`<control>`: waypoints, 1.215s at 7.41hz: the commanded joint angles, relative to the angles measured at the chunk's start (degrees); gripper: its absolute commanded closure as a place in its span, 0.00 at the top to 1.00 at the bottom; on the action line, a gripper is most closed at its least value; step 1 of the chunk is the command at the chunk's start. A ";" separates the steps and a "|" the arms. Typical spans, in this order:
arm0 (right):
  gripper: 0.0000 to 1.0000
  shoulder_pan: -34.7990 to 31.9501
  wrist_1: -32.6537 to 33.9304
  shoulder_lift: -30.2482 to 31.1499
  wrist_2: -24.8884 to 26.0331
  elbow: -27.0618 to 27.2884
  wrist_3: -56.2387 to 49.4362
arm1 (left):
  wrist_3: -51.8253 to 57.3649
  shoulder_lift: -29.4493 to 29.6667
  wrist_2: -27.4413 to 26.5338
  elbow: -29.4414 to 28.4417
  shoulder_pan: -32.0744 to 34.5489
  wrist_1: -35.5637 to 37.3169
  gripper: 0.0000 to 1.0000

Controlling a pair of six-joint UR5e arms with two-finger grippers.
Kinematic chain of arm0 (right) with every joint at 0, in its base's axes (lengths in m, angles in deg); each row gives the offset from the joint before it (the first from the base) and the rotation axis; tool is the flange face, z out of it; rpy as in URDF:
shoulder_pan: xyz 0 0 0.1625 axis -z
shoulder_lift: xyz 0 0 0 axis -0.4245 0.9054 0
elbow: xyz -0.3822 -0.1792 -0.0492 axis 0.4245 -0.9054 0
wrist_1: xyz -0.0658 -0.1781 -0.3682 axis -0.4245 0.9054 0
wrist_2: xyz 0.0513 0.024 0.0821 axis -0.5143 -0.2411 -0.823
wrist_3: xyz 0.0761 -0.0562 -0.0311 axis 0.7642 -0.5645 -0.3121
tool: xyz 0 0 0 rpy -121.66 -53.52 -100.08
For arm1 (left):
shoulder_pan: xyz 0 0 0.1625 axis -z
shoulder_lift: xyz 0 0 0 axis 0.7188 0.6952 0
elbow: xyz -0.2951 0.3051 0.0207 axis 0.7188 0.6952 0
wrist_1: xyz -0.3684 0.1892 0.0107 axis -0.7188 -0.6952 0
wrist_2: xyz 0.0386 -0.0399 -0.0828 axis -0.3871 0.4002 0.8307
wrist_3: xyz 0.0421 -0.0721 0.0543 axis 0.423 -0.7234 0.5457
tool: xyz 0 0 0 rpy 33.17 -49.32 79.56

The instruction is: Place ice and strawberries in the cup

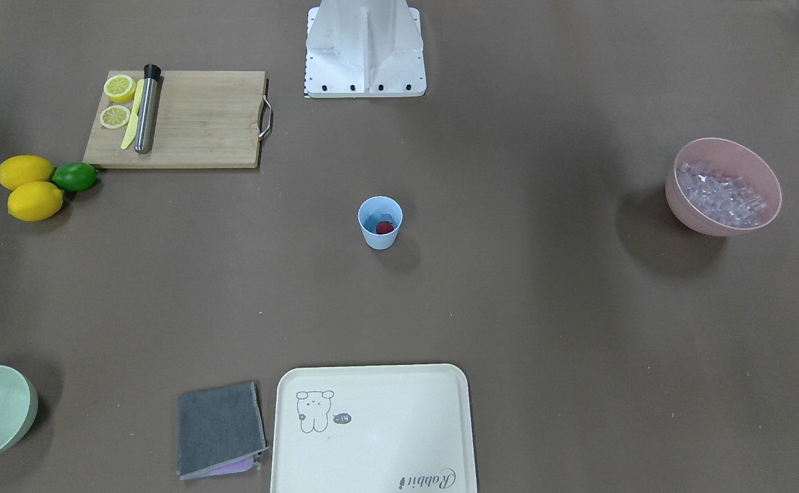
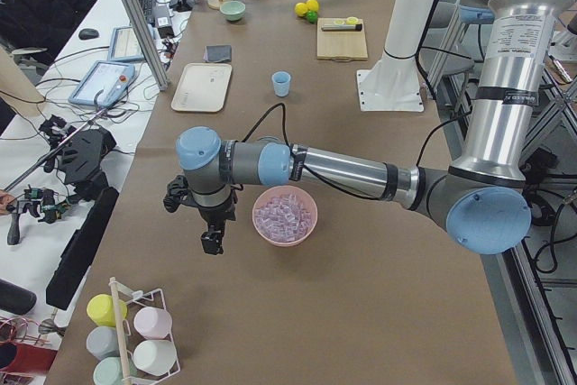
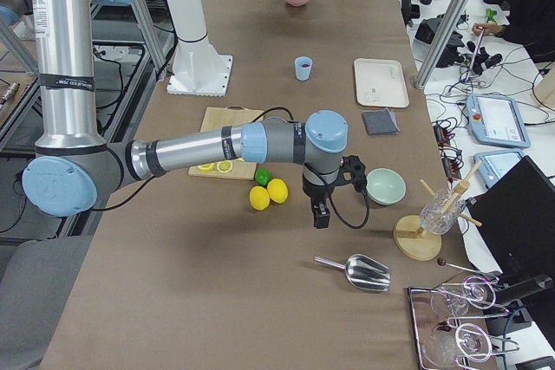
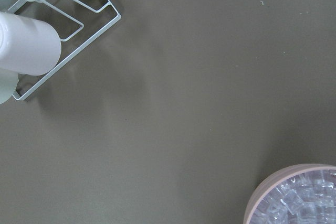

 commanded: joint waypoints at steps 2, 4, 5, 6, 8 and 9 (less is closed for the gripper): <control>1.00 -0.06 0.19 0.15 -0.05 -0.30 -0.09 | -0.34 -0.11 -0.07 -0.76 0.02 -3.19 0.97; 1.00 -0.06 0.19 0.15 0.04 -0.39 -0.09 | -0.42 -0.19 -2.16 -1.10 0.02 -3.10 0.97; 1.00 -0.06 0.19 0.32 0.04 -0.30 -0.09 | -0.51 -0.11 -2.96 -1.02 0.02 -3.10 0.97; 1.00 -0.06 0.19 0.41 -0.05 -0.21 -0.09 | -0.51 -0.11 -2.97 -1.19 -0.07 -3.10 0.97; 1.00 -0.06 0.19 0.50 0.04 -0.21 -0.09 | -0.43 -0.11 -3.14 -1.19 -0.07 -3.10 0.97; 1.00 0.02 0.19 0.50 -0.05 -0.04 -0.09 | -0.43 -0.19 -4.45 -1.19 -0.07 -3.01 0.97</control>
